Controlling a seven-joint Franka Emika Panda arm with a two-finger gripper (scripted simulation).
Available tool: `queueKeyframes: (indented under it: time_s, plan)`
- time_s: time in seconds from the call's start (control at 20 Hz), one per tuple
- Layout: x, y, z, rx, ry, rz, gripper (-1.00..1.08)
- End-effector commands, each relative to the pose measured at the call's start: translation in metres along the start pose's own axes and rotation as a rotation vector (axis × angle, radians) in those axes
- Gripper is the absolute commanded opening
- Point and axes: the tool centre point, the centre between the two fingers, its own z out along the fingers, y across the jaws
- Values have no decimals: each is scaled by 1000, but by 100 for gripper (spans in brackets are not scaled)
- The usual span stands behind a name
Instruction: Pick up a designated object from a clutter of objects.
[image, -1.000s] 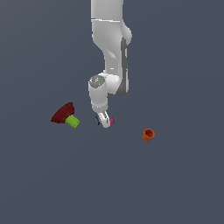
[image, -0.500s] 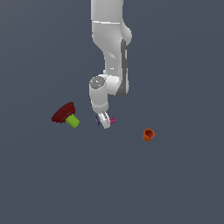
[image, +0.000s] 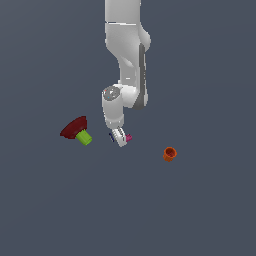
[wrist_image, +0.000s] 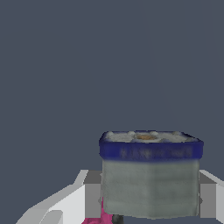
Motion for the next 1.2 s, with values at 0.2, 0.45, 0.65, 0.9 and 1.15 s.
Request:
queueKeyframes:
  time_s: [0.2,0.45,0.65,0.9,1.15]
  plan:
    - [-4,-9,-21,1,-1,0,-100]
    - [-10,-20,-47,0,-1,1,-100]
    - [-15,-31,-74,-2,0,1,-100]
    - [-22,-47,-113,-4,3,2,-100]
    - [-30,-64,-155,-5,5,3,-100]
